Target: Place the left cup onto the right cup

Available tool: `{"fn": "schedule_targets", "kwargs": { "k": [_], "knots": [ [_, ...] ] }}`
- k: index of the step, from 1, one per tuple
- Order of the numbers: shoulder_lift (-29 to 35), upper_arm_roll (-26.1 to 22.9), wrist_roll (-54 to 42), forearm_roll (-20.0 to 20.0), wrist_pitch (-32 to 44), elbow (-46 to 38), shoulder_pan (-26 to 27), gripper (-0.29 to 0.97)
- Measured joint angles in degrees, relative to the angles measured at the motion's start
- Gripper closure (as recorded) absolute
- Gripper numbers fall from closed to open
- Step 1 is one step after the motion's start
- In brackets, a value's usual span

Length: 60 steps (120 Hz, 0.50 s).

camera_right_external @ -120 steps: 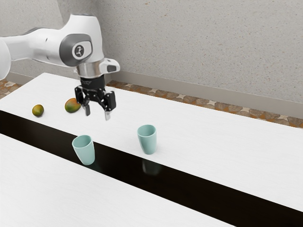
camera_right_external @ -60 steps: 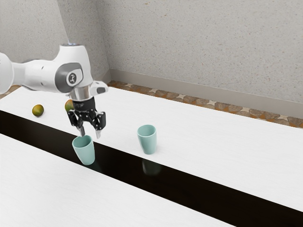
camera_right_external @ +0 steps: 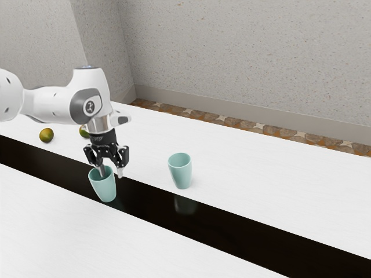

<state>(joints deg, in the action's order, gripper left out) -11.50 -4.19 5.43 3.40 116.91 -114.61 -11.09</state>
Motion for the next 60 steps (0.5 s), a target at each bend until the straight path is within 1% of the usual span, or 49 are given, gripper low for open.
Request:
{"fn": "schedule_targets", "kwargs": {
  "k": [50,60],
  "knots": [
    [-2.3,1.3,-0.3,-1.2,3.5,-0.5,0.2,0.34],
    [-2.6,1.4,-0.3,-1.4,4.1,-0.5,0.3,0.38]
  ]
}}
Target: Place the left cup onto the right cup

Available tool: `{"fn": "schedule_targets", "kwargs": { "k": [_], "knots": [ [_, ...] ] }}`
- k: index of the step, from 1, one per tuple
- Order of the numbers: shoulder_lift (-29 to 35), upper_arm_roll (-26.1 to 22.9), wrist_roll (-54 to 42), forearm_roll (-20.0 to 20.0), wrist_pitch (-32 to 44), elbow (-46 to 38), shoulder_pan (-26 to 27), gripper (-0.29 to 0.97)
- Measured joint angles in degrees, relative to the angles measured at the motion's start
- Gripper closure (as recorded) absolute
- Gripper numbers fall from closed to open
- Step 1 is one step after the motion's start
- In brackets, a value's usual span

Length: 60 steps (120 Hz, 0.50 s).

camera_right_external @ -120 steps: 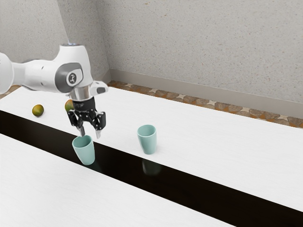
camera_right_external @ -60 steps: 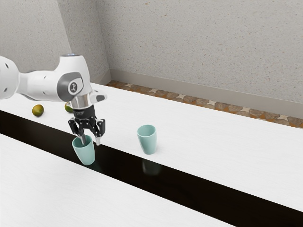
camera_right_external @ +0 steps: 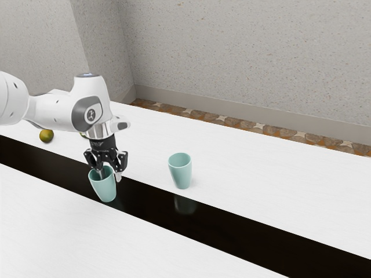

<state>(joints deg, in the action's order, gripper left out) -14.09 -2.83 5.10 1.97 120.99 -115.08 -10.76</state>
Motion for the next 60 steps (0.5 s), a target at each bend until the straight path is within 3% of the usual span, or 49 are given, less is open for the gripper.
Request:
{"fn": "schedule_targets", "kwargs": {
  "k": [60],
  "knots": [
    [-0.3,0.3,0.0,-0.2,1.0,0.0,0.0,0.71]
  ]
}}
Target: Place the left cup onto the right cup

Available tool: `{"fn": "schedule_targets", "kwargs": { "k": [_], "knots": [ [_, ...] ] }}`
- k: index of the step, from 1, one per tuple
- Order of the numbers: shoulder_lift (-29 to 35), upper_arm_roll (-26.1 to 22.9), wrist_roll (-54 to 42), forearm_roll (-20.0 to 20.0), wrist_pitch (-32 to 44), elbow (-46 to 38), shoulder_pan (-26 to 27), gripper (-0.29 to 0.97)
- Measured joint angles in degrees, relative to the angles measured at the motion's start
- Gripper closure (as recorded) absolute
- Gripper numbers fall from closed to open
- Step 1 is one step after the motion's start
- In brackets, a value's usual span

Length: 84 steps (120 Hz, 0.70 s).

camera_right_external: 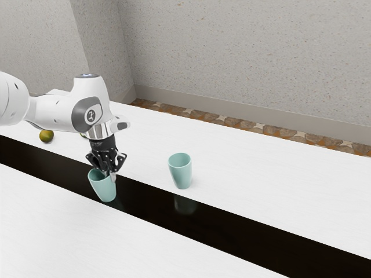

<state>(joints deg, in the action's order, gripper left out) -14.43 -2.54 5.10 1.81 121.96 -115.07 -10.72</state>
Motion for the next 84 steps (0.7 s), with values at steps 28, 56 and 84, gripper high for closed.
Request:
{"fn": "schedule_targets", "kwargs": {
  "k": [28,56,84],
  "knots": [
    [0.0,0.1,0.3,-0.2,0.1,0.2,0.1,0.77],
    [0.9,-0.1,0.9,-1.9,-1.6,2.3,1.1,0.78],
    [0.4,-1.0,1.7,-4.8,-6.5,9.9,3.4,0.78]
  ]
}}
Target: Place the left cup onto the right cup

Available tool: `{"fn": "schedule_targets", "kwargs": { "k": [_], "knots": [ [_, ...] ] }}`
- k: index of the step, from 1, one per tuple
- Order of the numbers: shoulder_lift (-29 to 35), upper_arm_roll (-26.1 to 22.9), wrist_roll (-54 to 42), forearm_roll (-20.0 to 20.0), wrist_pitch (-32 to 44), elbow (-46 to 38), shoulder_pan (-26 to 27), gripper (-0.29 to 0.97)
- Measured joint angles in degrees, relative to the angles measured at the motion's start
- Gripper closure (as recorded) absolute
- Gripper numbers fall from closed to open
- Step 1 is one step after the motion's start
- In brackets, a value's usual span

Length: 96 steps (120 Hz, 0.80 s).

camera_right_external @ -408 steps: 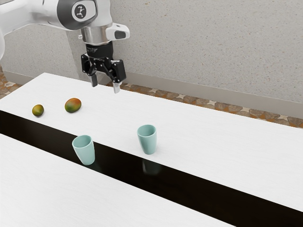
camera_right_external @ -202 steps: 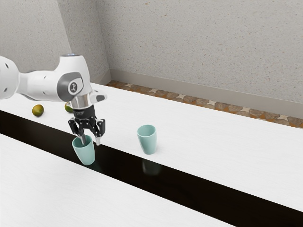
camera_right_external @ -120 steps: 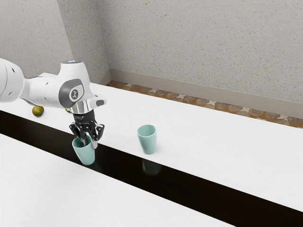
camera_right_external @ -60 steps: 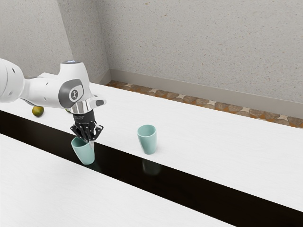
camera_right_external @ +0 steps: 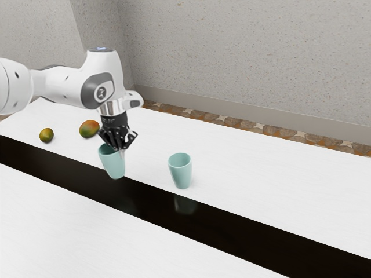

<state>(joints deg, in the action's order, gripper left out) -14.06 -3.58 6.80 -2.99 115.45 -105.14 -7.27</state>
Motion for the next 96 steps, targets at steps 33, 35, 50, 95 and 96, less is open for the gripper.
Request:
{"fn": "schedule_targets", "kwargs": {
  "k": [33,35,50,95,96],
  "knots": [
    [-1.7,-2.8,1.0,-2.7,-7.5,11.3,4.8,0.78],
    [-1.7,-3.1,1.0,-2.9,-8.0,11.7,5.1,0.78],
    [-2.4,-5.5,1.6,-4.1,-10.7,15.1,7.3,0.78],
    [-8.1,-12.1,3.7,-9.6,-15.1,24.4,8.6,0.78],
    [-8.2,-12.1,3.7,-9.6,-15.2,24.5,8.6,0.78]
  ]
}}
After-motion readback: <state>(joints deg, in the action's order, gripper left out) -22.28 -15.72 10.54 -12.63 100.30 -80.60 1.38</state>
